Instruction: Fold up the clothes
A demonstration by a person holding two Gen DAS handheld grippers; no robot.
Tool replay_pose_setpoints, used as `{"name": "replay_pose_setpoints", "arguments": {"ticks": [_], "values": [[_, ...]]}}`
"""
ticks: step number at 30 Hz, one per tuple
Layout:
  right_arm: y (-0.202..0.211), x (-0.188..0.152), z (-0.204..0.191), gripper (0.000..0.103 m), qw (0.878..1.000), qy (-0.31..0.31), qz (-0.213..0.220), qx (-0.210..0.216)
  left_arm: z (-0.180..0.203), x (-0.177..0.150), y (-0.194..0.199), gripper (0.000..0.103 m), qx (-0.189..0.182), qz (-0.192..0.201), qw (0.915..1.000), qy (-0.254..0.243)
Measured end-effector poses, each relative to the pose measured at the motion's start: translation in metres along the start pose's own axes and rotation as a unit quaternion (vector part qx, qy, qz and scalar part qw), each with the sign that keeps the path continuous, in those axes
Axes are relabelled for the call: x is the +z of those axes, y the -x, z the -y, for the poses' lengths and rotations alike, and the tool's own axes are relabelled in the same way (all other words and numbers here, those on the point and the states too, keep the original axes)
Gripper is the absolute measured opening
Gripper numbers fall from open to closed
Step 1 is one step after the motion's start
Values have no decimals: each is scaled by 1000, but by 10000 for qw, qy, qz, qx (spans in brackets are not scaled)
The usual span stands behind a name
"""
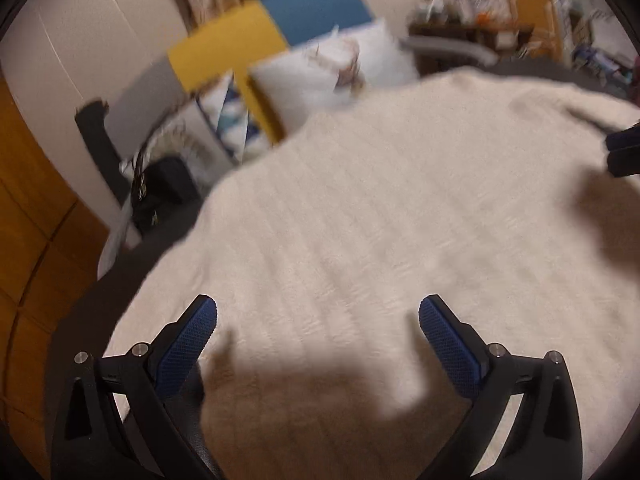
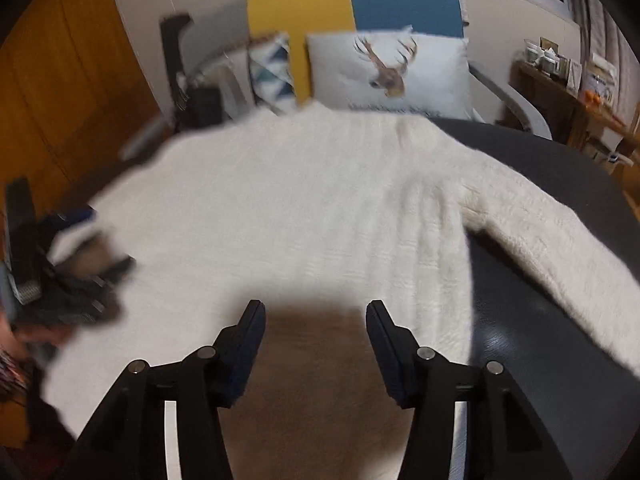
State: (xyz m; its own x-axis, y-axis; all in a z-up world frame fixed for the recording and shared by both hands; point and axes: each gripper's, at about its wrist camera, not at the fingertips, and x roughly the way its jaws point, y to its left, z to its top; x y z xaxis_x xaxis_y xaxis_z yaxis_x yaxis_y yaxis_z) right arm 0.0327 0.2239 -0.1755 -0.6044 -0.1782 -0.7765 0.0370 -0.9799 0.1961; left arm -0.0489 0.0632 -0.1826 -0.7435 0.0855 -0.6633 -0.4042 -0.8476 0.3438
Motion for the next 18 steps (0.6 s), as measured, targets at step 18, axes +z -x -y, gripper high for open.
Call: {"name": "replay_pose_setpoints", "arguments": {"ticks": [18], "values": [[40, -75, -61, 54, 9901, 924, -318, 1004, 69, 5, 1, 102, -737, -89, 9960, -494]]}}
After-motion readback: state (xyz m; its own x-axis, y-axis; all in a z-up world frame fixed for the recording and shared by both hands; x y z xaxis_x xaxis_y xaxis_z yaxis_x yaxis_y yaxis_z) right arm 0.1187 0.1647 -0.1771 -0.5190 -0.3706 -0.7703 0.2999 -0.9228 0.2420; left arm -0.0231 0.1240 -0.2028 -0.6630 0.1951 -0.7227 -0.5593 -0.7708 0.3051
